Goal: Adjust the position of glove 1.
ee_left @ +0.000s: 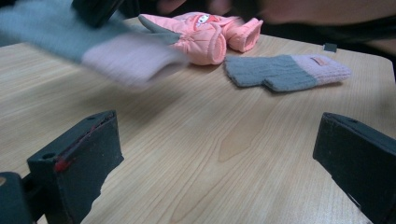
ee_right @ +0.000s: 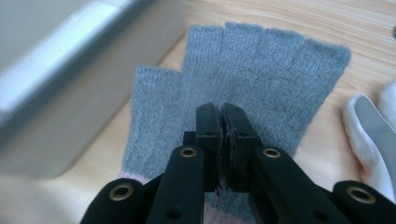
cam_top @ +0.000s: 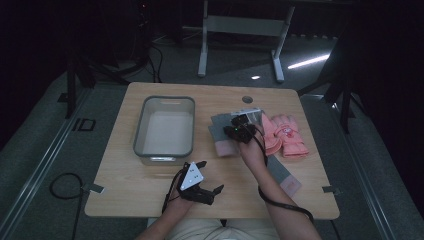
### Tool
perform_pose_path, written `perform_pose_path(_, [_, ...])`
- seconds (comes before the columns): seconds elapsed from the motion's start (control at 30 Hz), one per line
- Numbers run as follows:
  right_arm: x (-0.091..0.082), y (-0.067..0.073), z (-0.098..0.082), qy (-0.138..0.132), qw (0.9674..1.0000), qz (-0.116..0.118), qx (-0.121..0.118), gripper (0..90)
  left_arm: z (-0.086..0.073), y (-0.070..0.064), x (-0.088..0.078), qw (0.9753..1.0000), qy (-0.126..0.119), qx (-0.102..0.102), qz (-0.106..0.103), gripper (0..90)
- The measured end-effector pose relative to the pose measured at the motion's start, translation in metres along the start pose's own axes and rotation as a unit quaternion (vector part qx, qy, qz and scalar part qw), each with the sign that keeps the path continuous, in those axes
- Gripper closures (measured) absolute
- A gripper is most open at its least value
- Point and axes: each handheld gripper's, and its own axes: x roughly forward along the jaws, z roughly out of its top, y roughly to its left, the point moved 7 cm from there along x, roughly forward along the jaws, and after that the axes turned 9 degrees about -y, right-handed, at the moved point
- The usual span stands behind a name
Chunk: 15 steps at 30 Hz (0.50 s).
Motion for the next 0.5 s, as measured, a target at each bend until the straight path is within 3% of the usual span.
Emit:
perform_pose_path(0.03, [0.000,0.000,0.000,0.000,1.0000,0.000,0.000,85.8,0.000,0.000,0.000,1.0000,0.001,0.002,0.001,0.7])
perform_pose_path(0.1, [-0.022,0.004,-0.001,-0.020,0.9997,-0.012,0.007,85.8,0.000,0.000,0.000,1.0000,-0.002,0.000,0.002,0.7])
perform_pose_path(0.13, [-0.022,0.004,-0.001,-0.020,0.9997,-0.012,0.007,85.8,0.000,0.000,0.000,1.0000,-0.002,0.000,0.002,0.7])
perform_pose_path(0.2, [-0.043,0.009,-0.013,-0.033,0.9988,-0.029,0.024,85.8,0.000,0.000,0.000,1.0000,0.000,0.000,0.003,0.7])
perform_pose_path(0.23, [-0.047,0.012,-0.019,-0.033,0.9984,-0.025,0.039,85.8,0.000,0.000,0.000,1.0000,0.000,0.000,0.003,0.7])
perform_pose_path(0.37, [-0.056,0.024,-0.043,-0.022,0.9986,-0.035,0.034,85.9,0.000,0.001,-0.001,1.0000,-0.002,0.002,0.005,0.7])
perform_pose_path(0.5, [-0.060,0.030,-0.060,-0.023,0.9977,-0.037,0.052,85.8,0.000,0.000,-0.001,1.0000,-0.004,0.002,0.004,0.6])
